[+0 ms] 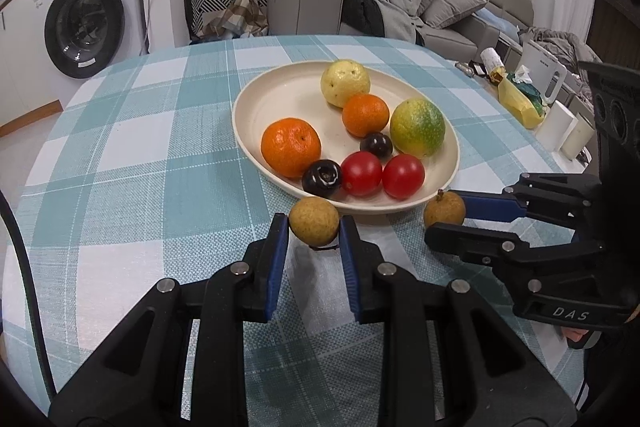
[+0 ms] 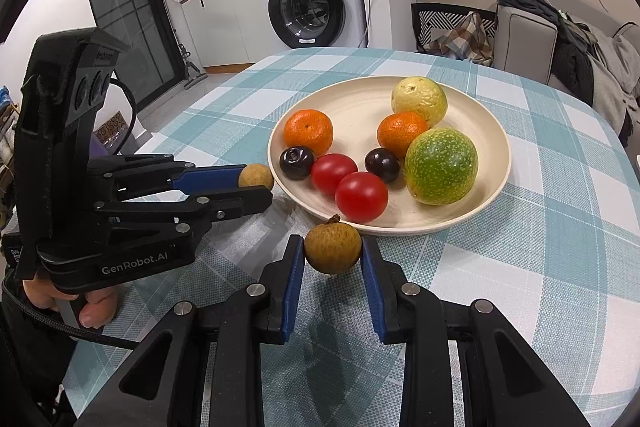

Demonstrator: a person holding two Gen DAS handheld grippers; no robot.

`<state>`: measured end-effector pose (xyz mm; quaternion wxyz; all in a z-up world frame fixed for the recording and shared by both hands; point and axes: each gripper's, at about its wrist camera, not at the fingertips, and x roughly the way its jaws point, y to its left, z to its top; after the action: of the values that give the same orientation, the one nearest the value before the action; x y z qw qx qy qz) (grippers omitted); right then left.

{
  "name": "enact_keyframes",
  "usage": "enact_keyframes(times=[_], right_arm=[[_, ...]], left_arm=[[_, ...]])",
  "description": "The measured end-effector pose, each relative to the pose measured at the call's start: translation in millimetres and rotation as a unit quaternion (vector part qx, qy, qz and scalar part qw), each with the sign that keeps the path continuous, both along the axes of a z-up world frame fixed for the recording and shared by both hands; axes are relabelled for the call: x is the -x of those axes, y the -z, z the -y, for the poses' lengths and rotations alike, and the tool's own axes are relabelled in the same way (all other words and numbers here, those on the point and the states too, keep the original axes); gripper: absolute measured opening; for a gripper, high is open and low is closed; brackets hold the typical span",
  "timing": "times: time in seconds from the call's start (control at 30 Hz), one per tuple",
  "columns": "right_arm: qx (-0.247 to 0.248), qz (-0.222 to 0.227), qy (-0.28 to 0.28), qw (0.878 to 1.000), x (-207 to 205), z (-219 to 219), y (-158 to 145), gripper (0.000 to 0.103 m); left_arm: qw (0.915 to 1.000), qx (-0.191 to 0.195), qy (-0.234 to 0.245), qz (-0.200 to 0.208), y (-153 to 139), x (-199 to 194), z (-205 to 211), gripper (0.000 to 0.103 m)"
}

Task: Organize fruits
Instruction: 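Carry both small brown fruits over the plate with both tools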

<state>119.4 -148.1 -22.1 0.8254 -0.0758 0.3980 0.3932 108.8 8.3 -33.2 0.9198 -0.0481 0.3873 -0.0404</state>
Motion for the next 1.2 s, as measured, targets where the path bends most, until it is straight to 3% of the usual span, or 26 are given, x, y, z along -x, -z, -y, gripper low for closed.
enact_keyframes(times=[1.2], right_arm=[[-0.078,0.069,0.073,0.992,-10.5,30.4,-32.4,0.030]], left_arm=[[0.9953,-0.025,0.000,0.094,-44.4,23.1,17.5,0.023]])
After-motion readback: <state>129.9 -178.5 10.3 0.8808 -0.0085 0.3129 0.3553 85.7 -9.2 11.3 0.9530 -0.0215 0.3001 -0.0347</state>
